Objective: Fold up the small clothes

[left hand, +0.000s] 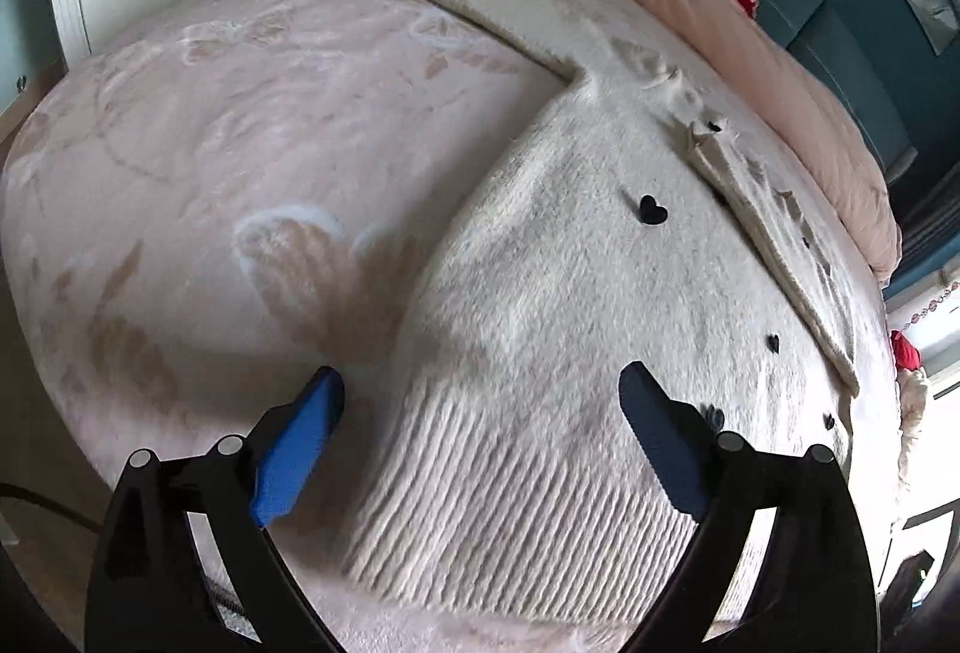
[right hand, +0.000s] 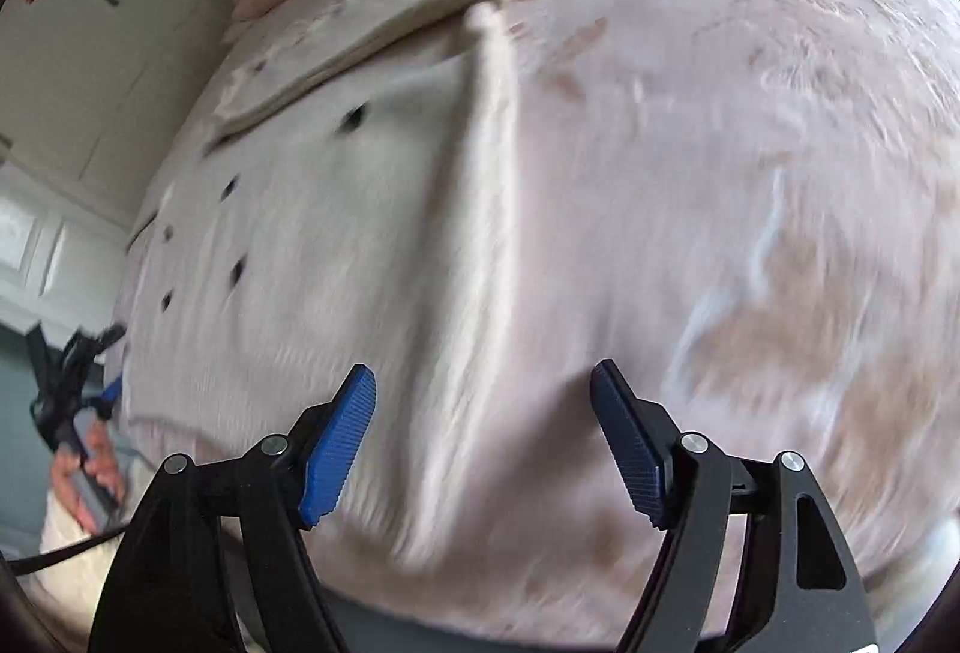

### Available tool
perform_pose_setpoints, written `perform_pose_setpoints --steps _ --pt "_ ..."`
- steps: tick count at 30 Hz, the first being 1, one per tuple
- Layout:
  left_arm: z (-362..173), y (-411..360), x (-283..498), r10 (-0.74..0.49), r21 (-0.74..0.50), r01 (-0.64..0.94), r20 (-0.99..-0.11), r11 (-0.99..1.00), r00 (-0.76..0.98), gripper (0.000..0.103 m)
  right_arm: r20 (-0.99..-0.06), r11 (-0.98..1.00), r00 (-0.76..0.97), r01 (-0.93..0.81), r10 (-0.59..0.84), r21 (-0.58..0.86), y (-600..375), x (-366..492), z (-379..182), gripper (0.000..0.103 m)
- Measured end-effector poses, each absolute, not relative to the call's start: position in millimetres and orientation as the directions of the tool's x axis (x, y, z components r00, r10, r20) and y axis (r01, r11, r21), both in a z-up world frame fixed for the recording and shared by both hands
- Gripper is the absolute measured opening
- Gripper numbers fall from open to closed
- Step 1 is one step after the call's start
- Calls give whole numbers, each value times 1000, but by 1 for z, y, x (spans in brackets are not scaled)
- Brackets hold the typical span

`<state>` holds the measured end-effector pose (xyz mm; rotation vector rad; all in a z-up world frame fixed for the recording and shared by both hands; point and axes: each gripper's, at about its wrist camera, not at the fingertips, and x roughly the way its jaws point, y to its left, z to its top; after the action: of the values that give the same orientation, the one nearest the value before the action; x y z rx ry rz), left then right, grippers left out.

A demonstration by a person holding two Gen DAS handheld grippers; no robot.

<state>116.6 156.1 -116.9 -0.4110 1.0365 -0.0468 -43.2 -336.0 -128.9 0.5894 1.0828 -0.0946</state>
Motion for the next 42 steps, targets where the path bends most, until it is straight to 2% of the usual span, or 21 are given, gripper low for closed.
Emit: perform_pose_setpoints --steps 4,5,7,8,9,10,12,16,20,21,23,25,28,29,31,32,33,34,37,42 --pt "-119 136 116 -173 -270 -129 -850 954 498 93 -827 845 505 307 246 439 -317 -40 -131 77" --pt "-120 132 116 -161 -251 -125 -859 960 485 93 -824 854 516 295 235 429 -315 -36 -131 69" --pt "-120 122 120 -147 -215 -101 -878 971 456 83 -824 859 520 293 226 420 -309 -25 -129 20" --pt "-118 117 122 -139 -197 -89 -888 976 437 67 -818 844 521 302 243 443 -314 -21 -127 10" --pt "-112 112 121 -140 -187 -72 -894 980 425 35 -804 830 540 309 249 465 -318 -24 -122 9" --pt "-109 111 120 -176 -215 -49 -895 975 411 15 -793 832 563 308 232 462 -322 -28 -113 9" --pt "-95 111 112 -277 -313 -30 -877 949 392 14 -783 866 601 297 158 403 -327 -41 -85 8" --pt "-68 102 82 -325 -341 34 -857 940 401 13 -776 892 626 309 70 330 -348 -79 -46 6" --pt "-73 92 46 -352 -354 61 -870 933 344 13 -829 901 559 359 2 244 -370 -121 -50 5" --pt "-80 88 36 -338 -334 70 -882 940 329 13 -849 900 528 374 -9 224 -371 -128 -58 0" --pt "-96 84 19 -289 -281 73 -910 957 297 13 -898 897 439 407 -29 170 -374 -144 -82 0" --pt "-107 85 11 -260 -250 70 -925 966 279 13 -930 884 367 432 10 180 -377 -159 -106 0" --pt "-91 93 10 -282 -278 62 -898 959 337 18 -917 871 400 453 -5 193 -389 -157 -99 2" --pt "-85 93 11 -281 -277 63 -891 959 357 22 -904 869 427 451 -12 201 -393 -150 -90 10" --pt "-63 90 20 -280 -272 80 -862 959 422 36 -873 877 487 432 -29 212 -401 -122 -69 19" --pt "-51 86 28 -273 -259 94 -846 961 458 49 -858 881 513 422 -37 214 -404 -108 -60 43" --pt "-41 81 36 -264 -248 99 -832 964 488 56 -842 886 539 408 -39 221 -408 -89 -52 69" --pt "-36 77 41 -263 -245 103 -821 964 507 56 -823 891 566 393 -42 226 -410 -70 -46 75" --pt "-23 67 60 -281 -265 109 -793 958 540 57 -789 914 614 340 -38 220 -419 3 -42 76" --pt "-25 51 81 -334 -337 99 -766 936 550 60 -813 874 582 380 29 303 -454 116 -87 76"
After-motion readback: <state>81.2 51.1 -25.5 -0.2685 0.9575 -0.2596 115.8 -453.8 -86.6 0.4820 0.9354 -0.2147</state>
